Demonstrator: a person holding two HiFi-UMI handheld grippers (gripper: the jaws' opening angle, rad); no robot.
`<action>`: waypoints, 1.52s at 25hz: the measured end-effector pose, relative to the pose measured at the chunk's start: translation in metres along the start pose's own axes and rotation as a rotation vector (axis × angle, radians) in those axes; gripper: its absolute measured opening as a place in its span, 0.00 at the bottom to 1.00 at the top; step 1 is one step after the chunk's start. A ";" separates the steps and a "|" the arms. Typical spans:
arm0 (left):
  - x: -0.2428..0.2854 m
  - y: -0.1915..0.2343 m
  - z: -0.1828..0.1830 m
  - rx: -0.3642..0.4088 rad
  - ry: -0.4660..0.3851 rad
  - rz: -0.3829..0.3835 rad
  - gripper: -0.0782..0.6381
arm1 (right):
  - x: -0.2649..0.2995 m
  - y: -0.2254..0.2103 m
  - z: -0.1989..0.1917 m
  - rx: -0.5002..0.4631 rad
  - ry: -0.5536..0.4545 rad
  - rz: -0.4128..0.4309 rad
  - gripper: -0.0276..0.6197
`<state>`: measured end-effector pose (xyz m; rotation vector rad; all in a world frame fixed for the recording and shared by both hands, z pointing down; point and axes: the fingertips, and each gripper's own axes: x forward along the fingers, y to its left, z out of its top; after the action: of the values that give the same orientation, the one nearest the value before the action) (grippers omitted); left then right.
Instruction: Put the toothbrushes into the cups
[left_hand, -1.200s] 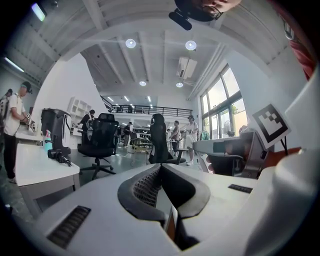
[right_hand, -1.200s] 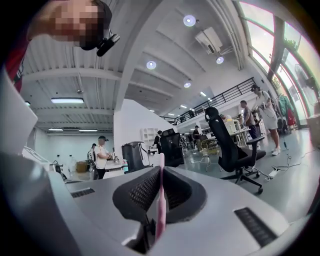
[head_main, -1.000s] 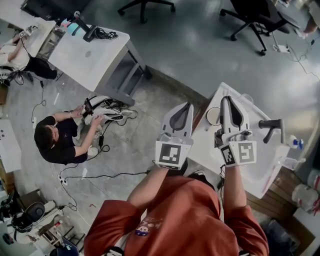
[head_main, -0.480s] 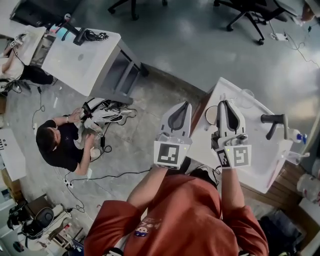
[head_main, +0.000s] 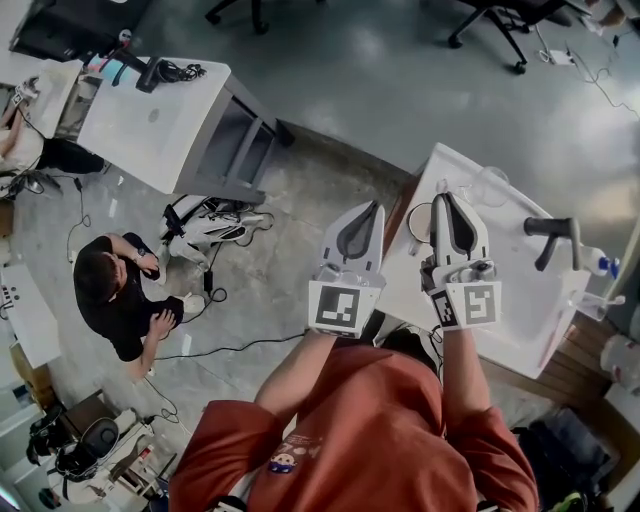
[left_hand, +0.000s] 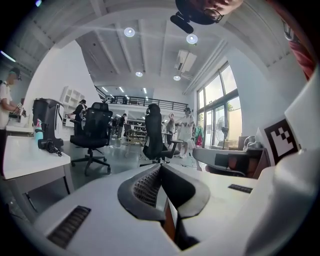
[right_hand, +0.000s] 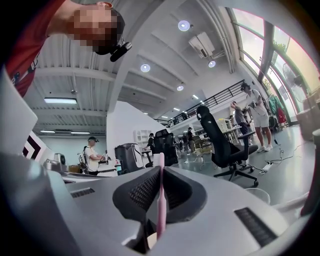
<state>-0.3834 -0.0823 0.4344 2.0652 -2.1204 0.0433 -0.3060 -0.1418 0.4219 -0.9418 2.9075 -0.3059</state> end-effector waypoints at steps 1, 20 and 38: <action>0.001 0.000 0.000 -0.005 -0.003 0.000 0.13 | -0.001 -0.001 -0.004 0.001 0.009 -0.004 0.09; 0.009 -0.012 -0.012 -0.021 0.014 -0.019 0.13 | -0.014 -0.021 -0.056 -0.052 0.184 -0.077 0.09; 0.001 -0.026 0.003 0.000 -0.017 -0.035 0.13 | -0.028 -0.029 -0.046 -0.083 0.183 -0.114 0.14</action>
<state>-0.3579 -0.0851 0.4291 2.1091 -2.0935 0.0213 -0.2730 -0.1407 0.4728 -1.1529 3.0580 -0.2940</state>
